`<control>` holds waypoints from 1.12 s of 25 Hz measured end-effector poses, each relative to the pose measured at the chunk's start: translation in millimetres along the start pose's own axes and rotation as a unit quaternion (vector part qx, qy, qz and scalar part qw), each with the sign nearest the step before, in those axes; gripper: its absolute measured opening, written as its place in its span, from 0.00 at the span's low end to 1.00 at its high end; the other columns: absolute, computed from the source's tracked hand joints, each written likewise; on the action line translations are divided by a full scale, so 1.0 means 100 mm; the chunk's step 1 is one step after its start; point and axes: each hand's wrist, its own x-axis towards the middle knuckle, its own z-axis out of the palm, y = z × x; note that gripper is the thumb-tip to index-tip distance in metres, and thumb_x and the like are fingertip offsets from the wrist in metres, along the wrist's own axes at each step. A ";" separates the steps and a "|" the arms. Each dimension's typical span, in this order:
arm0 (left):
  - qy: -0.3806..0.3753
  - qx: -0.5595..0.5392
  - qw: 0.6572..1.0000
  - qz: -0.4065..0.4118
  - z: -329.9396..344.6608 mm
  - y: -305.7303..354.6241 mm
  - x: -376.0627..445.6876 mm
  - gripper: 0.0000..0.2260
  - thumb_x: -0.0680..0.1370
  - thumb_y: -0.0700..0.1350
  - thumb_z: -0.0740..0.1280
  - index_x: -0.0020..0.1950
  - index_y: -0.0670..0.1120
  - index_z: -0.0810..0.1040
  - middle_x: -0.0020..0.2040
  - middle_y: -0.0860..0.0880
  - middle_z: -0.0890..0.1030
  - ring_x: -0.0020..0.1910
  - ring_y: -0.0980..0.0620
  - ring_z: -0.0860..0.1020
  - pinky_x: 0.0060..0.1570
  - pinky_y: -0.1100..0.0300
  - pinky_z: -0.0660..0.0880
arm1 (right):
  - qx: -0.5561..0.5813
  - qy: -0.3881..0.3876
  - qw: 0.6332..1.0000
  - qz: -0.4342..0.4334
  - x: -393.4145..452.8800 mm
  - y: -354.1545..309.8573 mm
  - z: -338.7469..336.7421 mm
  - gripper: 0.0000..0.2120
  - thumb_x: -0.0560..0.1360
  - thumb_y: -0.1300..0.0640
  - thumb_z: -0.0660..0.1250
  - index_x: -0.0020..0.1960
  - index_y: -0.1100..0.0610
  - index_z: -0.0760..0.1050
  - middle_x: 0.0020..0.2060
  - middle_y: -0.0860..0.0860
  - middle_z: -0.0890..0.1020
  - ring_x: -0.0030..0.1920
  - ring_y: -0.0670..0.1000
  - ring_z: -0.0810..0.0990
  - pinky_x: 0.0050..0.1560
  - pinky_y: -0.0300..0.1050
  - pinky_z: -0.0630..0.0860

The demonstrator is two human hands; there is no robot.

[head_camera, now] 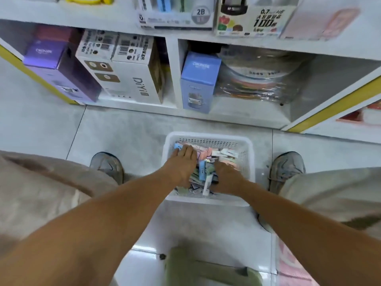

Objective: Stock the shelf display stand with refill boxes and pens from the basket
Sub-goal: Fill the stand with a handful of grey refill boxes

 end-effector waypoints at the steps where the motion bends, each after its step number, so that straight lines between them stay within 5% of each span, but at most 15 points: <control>1: 0.001 -0.004 1.000 -0.006 0.04 0.02 0.06 0.52 0.69 0.57 0.76 0.78 0.36 0.48 0.78 0.36 0.51 0.78 0.37 0.50 0.75 0.41 0.54 | -0.011 0.027 1.000 -0.004 0.02 -0.02 0.06 0.39 0.72 0.48 0.73 0.75 0.61 0.61 0.68 0.60 0.72 0.66 0.60 0.73 0.64 0.50 0.71; 5: 0.043 -0.028 0.999 -0.018 0.15 0.01 0.28 0.49 0.62 0.62 0.78 0.72 0.40 0.59 0.69 0.40 0.64 0.69 0.40 0.62 0.69 0.43 0.63 | 0.022 0.111 0.993 0.018 0.13 0.01 0.18 0.37 0.71 0.47 0.74 0.75 0.57 0.64 0.70 0.56 0.72 0.69 0.59 0.70 0.66 0.52 0.70; 9: 0.045 -0.078 0.996 -0.017 0.28 0.01 0.36 0.45 0.62 0.60 0.78 0.69 0.40 0.63 0.66 0.39 0.66 0.65 0.39 0.65 0.68 0.44 0.65 | 0.076 0.075 0.994 0.027 0.16 0.16 0.13 0.35 0.70 0.44 0.76 0.71 0.57 0.70 0.66 0.56 0.76 0.66 0.58 0.74 0.66 0.52 0.72; 16: 0.073 -0.097 0.989 0.084 0.33 0.09 0.42 0.38 0.64 0.52 0.78 0.68 0.40 0.68 0.65 0.40 0.70 0.65 0.42 0.66 0.67 0.48 0.65 | 0.169 0.064 0.983 -0.041 0.15 0.22 0.11 0.26 0.66 0.53 0.80 0.60 0.59 0.78 0.54 0.55 0.82 0.55 0.56 0.80 0.56 0.49 0.76; 19: 0.066 -0.052 0.994 0.063 0.32 0.18 0.43 0.38 0.64 0.51 0.78 0.68 0.41 0.67 0.65 0.40 0.69 0.65 0.42 0.67 0.67 0.47 0.64 | 0.167 -0.019 0.984 -0.051 0.18 0.32 0.02 0.34 0.63 0.51 0.82 0.66 0.55 0.75 0.60 0.52 0.80 0.59 0.55 0.79 0.62 0.51 0.76; 23: 0.042 -0.007 0.999 0.030 0.23 0.22 0.44 0.35 0.66 0.49 0.76 0.67 0.42 0.66 0.64 0.40 0.72 0.63 0.41 0.70 0.63 0.42 0.66 | -0.074 -0.105 0.990 -0.055 0.20 0.41 0.00 0.59 0.59 0.38 0.81 0.80 0.54 0.55 0.75 0.53 0.63 0.74 0.58 0.64 0.73 0.57 0.66; 28: 0.053 -0.016 0.996 0.075 0.22 0.19 0.48 0.32 0.66 0.45 0.77 0.66 0.44 0.67 0.58 0.43 0.78 0.56 0.43 0.76 0.56 0.49 0.72 | -0.055 -0.036 0.997 -0.046 0.15 0.49 0.05 0.39 0.68 0.44 0.76 0.74 0.51 0.64 0.65 0.52 0.74 0.65 0.56 0.73 0.62 0.52 0.75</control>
